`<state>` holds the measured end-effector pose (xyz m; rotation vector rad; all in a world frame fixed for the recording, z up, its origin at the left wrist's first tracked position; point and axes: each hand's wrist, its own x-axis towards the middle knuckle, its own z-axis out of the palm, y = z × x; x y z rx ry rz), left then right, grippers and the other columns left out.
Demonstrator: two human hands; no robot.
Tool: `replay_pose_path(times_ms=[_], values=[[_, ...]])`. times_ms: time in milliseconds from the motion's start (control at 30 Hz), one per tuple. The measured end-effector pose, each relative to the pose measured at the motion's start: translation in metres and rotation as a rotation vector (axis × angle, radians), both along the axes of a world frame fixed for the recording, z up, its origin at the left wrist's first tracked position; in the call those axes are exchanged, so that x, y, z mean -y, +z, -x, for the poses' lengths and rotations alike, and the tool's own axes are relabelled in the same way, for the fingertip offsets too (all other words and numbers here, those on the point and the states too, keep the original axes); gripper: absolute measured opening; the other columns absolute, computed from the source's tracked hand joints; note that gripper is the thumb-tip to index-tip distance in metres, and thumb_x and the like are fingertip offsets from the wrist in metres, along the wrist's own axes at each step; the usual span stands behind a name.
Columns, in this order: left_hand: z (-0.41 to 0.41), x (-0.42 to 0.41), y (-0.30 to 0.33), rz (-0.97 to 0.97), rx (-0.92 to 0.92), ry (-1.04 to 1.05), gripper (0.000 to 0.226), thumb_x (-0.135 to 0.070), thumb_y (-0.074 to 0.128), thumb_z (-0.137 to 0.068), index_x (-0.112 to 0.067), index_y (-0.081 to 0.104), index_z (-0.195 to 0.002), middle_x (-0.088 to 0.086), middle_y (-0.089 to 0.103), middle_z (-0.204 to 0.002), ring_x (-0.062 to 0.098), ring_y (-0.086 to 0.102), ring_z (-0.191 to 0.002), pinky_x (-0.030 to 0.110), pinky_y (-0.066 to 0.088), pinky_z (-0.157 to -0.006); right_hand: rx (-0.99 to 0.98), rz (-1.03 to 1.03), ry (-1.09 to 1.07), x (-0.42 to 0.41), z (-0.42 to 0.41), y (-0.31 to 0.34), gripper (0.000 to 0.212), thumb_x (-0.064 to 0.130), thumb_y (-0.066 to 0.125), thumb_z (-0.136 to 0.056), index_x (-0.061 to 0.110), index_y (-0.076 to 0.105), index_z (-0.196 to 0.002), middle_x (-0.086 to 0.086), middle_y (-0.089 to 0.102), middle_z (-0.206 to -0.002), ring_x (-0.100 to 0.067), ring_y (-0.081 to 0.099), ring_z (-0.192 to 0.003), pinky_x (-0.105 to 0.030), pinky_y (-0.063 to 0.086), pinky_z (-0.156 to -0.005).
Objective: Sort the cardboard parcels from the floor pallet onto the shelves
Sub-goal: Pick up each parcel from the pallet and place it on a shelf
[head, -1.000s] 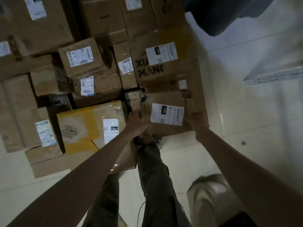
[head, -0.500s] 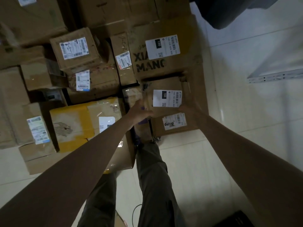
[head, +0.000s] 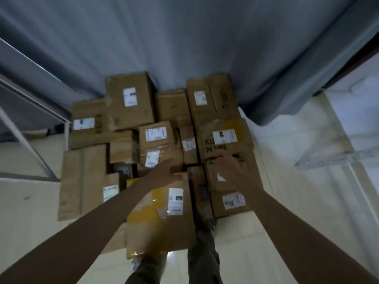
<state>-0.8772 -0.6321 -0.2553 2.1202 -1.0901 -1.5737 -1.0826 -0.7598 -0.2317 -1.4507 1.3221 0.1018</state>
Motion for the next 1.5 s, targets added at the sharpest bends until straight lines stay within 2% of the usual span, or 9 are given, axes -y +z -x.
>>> replay_pose_path(times_ms=[100,200,367,433,533,800,1000,1167,1500], values=[[-0.05,-0.038,0.058,0.143,0.054,0.015,0.061,-0.014,0.075,-0.09,-0.008,0.047,-0.144,-0.005,0.049,-0.138,0.023,0.048,-0.133,0.019,0.045,-0.095,0.095,0.078,0.122,-0.032,-0.054,0.062,0.037,0.003,0.064,-0.095,0.01,0.052,-0.129,-0.004,0.058,-0.104,-0.02,0.058,-0.096,-0.035,0.052,-0.085],[-0.102,-0.08,0.111,0.212,0.075,0.038,0.051,0.007,0.068,-0.089,0.008,0.049,-0.137,0.016,0.06,-0.123,0.038,0.06,-0.115,0.032,0.053,-0.093,0.093,0.187,0.2,-0.07,-0.1,0.118,0.058,0.014,0.07,-0.093,0.019,0.045,-0.145,-0.006,0.059,-0.125,-0.019,0.058,-0.105,-0.025,0.049,-0.082],[-0.18,-0.152,0.202,0.271,0.206,0.07,0.056,-0.022,0.078,-0.088,-0.017,0.053,-0.138,0.0,0.056,-0.133,0.02,0.054,-0.126,0.025,0.043,-0.106,0.121,0.353,0.369,-0.124,-0.179,0.198,0.056,0.017,0.068,-0.094,0.021,0.045,-0.145,0.003,0.061,-0.113,0.0,0.056,-0.085,-0.006,0.042,-0.061],[-0.207,-0.184,0.236,0.302,0.266,0.103,0.055,-0.02,0.078,-0.087,-0.014,0.055,-0.136,0.002,0.059,-0.131,0.019,0.057,-0.122,0.013,0.042,-0.096,0.128,0.454,0.456,-0.148,-0.212,0.232,0.051,0.012,0.066,-0.095,0.015,0.047,-0.143,0.003,0.062,-0.11,-0.008,0.061,-0.095,-0.014,0.048,-0.073],[-0.242,-0.231,0.28,0.359,0.346,0.175,0.053,-0.015,0.077,-0.088,-0.01,0.055,-0.136,0.008,0.058,-0.136,0.024,0.056,-0.127,0.021,0.041,-0.099,0.139,0.567,0.615,-0.183,-0.259,0.28,0.056,0.008,0.067,-0.095,0.005,0.045,-0.146,-0.017,0.058,-0.134,-0.031,0.056,-0.127,-0.027,0.04,-0.102],[-0.288,-0.363,0.351,0.343,0.589,0.385,0.065,-0.04,0.074,-0.089,-0.023,0.047,-0.145,0.007,0.043,-0.151,0.023,0.051,-0.129,0.037,0.044,-0.106,0.329,0.607,0.823,-0.269,-0.36,0.348,0.06,0.016,0.075,-0.088,0.019,0.05,-0.142,-0.005,0.053,-0.113,-0.023,0.06,-0.096,-0.031,0.049,-0.087],[-0.299,-0.47,0.367,0.251,0.731,0.589,0.058,-0.041,0.071,-0.089,-0.028,0.05,-0.141,0.003,0.048,-0.144,0.02,0.048,-0.13,0.038,0.04,-0.109,0.492,0.519,0.983,-0.35,-0.424,0.355,0.058,0.02,0.072,-0.092,0.025,0.046,-0.144,-0.004,0.054,-0.123,-0.021,0.062,-0.106,-0.021,0.048,-0.076],[-0.305,-0.549,0.384,0.213,0.808,0.722,0.056,-0.04,0.07,-0.09,-0.028,0.05,-0.141,0.001,0.047,-0.143,0.018,0.052,-0.117,0.032,0.042,-0.102,0.558,0.52,1.09,-0.43,-0.467,0.368,0.058,0.02,0.074,-0.089,0.024,0.05,-0.141,-0.008,0.056,-0.126,-0.021,0.063,-0.105,-0.026,0.047,-0.084],[-0.387,-0.707,0.423,0.234,0.918,0.866,0.057,-0.038,0.07,-0.089,-0.026,0.05,-0.141,0.001,0.048,-0.143,0.018,0.047,-0.13,0.029,0.038,-0.105,0.677,0.527,1.217,-0.593,-0.588,0.405,0.054,0.023,0.071,-0.088,0.032,0.05,-0.137,-0.002,0.053,-0.124,-0.018,0.066,-0.097,-0.019,0.046,-0.065]])
